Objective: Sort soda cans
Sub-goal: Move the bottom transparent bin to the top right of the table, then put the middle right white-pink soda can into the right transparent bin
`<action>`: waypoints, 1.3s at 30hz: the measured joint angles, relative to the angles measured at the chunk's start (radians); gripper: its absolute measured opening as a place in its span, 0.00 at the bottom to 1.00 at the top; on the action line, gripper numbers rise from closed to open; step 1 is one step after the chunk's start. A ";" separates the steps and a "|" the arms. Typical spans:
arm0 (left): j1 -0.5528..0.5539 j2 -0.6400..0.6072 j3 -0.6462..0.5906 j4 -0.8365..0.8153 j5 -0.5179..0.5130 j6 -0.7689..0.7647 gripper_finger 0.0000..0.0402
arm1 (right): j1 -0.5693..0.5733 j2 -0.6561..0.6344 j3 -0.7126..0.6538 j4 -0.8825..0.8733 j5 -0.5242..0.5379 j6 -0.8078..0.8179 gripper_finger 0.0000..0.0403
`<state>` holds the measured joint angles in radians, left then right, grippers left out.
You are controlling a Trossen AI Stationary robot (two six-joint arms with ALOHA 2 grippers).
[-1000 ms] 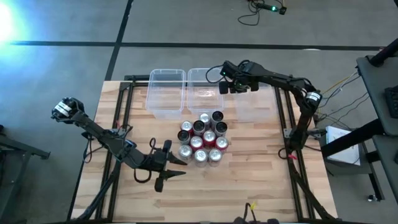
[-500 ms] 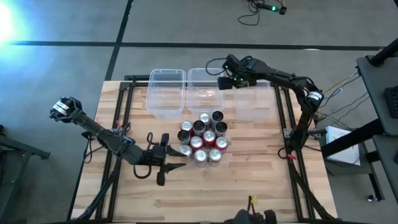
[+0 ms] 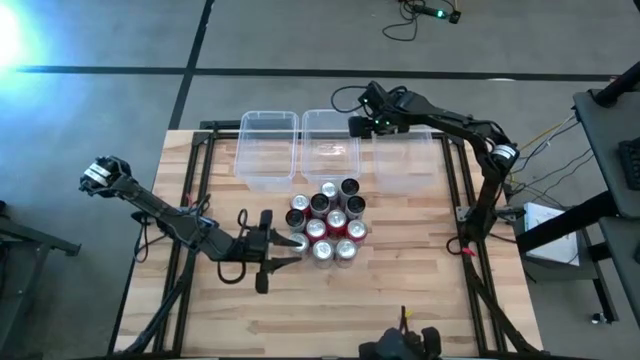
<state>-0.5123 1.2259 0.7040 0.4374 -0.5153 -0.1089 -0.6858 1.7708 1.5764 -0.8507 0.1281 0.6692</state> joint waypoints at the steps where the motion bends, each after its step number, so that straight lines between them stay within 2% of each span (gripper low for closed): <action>1: 0.001 0.000 0.000 -0.001 0.000 -0.001 0.33 | 0.000 -0.002 0.000 0.008 0.000 -0.001 0.48; 4: 0.003 0.000 0.000 -0.011 0.000 -0.003 0.33 | 0.000 -0.019 0.000 0.014 0.014 -0.008 0.49; 9: 0.003 -0.003 0.000 -0.009 -0.002 -0.004 0.33 | 0.020 -0.096 0.000 -0.013 0.104 -0.067 0.49; 12: 0.003 -0.006 0.000 -0.020 -0.048 -0.015 0.33 | 0.072 -0.179 0.000 -0.055 0.133 -0.145 0.49; 14: 0.004 -0.012 0.000 -0.040 -0.089 -0.034 0.33 | 0.154 -0.245 -0.004 -0.094 0.189 -0.196 0.49; 17: 0.004 -0.017 0.000 -0.064 -0.142 -0.059 0.33 | 0.335 -0.340 -0.048 -0.147 0.266 -0.208 0.49; 22: 0.011 -0.026 -0.001 -0.064 -0.202 -0.132 0.33 | 0.646 -0.425 -0.176 -0.159 0.273 -0.028 0.49; 27: 0.028 -0.039 -0.007 -0.090 -0.206 -0.140 0.33 | 0.824 -0.407 -0.294 -0.048 0.274 0.103 0.49; 32: 0.046 -0.063 -0.009 -0.135 -0.210 -0.134 0.33 | 0.859 -0.347 -0.308 0.047 0.291 0.124 0.56; 39: 0.060 -0.089 -0.019 -0.179 -0.212 -0.128 0.33 | 0.849 -0.271 -0.248 0.041 0.293 0.151 0.78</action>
<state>-0.4523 1.1370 0.6853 0.2588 -0.7273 -0.2366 0.1628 1.4998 1.3280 -0.8093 0.4208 0.8206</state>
